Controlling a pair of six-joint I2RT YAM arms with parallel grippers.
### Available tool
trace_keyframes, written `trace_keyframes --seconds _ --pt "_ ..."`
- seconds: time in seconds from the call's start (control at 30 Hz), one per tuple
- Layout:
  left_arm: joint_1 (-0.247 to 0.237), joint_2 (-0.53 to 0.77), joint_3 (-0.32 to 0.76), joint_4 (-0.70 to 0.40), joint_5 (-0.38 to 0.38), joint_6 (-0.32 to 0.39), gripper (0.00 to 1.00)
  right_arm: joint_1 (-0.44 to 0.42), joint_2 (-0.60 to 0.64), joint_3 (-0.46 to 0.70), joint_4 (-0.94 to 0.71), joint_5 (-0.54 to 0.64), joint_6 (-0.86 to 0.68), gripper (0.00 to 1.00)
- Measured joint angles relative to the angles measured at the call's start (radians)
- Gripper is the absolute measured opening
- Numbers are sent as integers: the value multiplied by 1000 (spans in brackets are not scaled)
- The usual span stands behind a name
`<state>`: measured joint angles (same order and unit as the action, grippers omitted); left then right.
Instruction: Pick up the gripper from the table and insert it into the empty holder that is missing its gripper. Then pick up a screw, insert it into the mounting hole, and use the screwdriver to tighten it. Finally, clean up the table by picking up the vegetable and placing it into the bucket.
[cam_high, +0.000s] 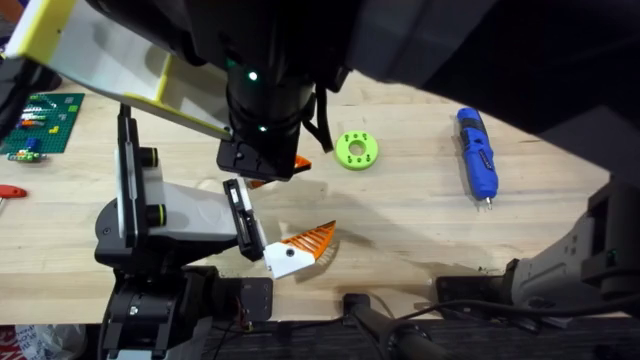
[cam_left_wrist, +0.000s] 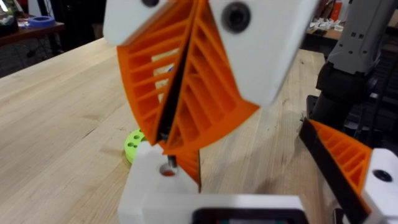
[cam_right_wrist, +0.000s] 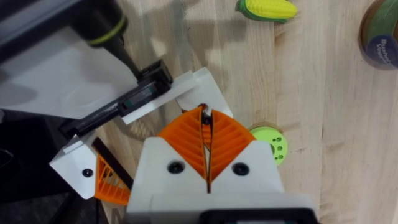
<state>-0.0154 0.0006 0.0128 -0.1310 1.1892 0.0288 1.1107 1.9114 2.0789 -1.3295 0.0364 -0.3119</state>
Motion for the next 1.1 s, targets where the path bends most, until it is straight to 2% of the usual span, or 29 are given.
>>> trace_keyframes --seconds 1.1 --pt "0 0 0 0 0 -2 987 -2 0 0 -2 -23 0 9"
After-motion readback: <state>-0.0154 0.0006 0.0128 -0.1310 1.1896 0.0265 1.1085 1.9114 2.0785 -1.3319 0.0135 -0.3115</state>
